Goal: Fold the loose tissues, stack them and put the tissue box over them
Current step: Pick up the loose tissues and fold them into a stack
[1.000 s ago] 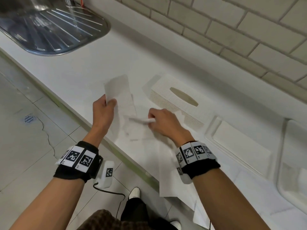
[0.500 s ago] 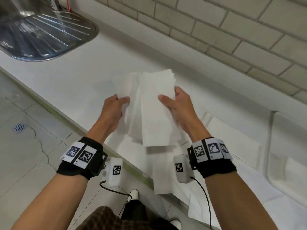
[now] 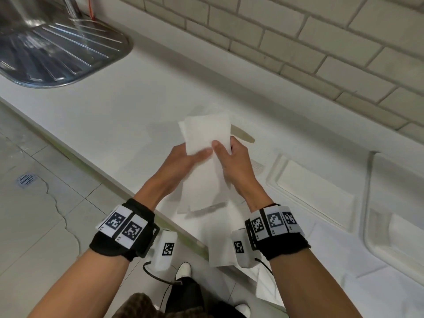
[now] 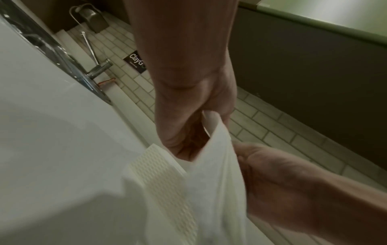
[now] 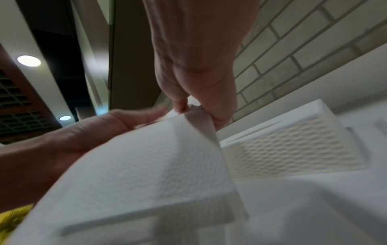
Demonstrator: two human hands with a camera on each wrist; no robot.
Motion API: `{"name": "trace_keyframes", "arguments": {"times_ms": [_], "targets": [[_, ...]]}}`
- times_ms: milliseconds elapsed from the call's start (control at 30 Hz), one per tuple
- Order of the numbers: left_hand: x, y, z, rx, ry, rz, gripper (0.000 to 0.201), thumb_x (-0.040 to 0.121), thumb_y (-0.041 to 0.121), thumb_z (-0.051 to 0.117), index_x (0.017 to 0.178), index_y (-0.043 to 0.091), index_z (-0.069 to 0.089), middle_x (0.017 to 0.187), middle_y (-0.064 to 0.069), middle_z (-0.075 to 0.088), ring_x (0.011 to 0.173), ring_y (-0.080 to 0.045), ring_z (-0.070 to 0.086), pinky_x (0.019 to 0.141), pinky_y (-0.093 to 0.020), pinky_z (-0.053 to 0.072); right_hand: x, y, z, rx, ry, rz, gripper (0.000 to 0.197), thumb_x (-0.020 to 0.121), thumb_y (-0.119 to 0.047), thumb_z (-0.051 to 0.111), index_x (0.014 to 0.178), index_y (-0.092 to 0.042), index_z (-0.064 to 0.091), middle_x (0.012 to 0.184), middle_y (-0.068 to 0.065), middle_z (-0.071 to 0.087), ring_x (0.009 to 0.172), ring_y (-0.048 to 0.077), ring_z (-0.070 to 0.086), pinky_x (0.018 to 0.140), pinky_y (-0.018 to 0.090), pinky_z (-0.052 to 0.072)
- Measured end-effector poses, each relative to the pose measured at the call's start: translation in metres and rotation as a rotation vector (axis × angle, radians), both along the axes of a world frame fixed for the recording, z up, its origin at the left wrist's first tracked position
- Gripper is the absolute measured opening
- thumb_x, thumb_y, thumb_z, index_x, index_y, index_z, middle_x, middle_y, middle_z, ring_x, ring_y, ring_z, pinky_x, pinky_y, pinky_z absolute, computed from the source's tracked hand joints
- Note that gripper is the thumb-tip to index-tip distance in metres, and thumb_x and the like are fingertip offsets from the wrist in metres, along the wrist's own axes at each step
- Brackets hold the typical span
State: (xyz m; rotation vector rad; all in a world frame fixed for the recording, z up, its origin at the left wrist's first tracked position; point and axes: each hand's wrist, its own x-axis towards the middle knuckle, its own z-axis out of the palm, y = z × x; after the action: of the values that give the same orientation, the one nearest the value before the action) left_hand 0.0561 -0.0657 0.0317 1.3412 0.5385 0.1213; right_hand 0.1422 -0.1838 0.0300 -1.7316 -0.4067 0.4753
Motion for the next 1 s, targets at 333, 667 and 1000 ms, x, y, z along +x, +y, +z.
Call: {"name": "trace_keyframes", "arguments": {"times_ms": [333,667,1000], "targets": [[-0.007,0.018,-0.01,0.274,0.028,0.282,0.016,0.085,0.027,0.071,0.093,0.014,0.067,0.086,0.004,0.07,0.075,-0.014,0.068,0.059,-0.021,0.052,0.011,-0.047,-0.067,-0.988,-0.336,0.388,0.071,0.072,-0.029,0.077,0.135,-0.024,0.046,0.132,0.003,0.047,0.125,0.025,0.039,0.099,0.038,0.037],[-0.015,0.018,-0.021,0.29,0.028,0.301,0.022,0.094,0.014,0.055,0.115,0.01,0.062,0.1,-0.003,0.069,0.084,-0.019,0.066,0.066,-0.026,0.05,0.015,-0.048,-0.083,-0.895,-0.238,0.298,0.047,0.075,-0.019,0.07,0.109,-0.034,0.042,0.119,-0.004,0.054,0.114,0.022,0.048,0.084,0.034,0.026],[-0.009,0.01,-0.017,0.268,-0.037,0.338,0.016,0.098,0.016,0.047,0.108,0.02,0.058,0.106,-0.002,0.067,0.092,-0.019,0.064,0.08,-0.034,0.053,0.035,-0.044,0.029,-0.394,-0.188,0.39,0.02,0.08,-0.007,0.069,0.076,-0.026,0.067,0.082,-0.002,0.067,0.076,0.013,0.06,0.073,0.029,0.048]]}}
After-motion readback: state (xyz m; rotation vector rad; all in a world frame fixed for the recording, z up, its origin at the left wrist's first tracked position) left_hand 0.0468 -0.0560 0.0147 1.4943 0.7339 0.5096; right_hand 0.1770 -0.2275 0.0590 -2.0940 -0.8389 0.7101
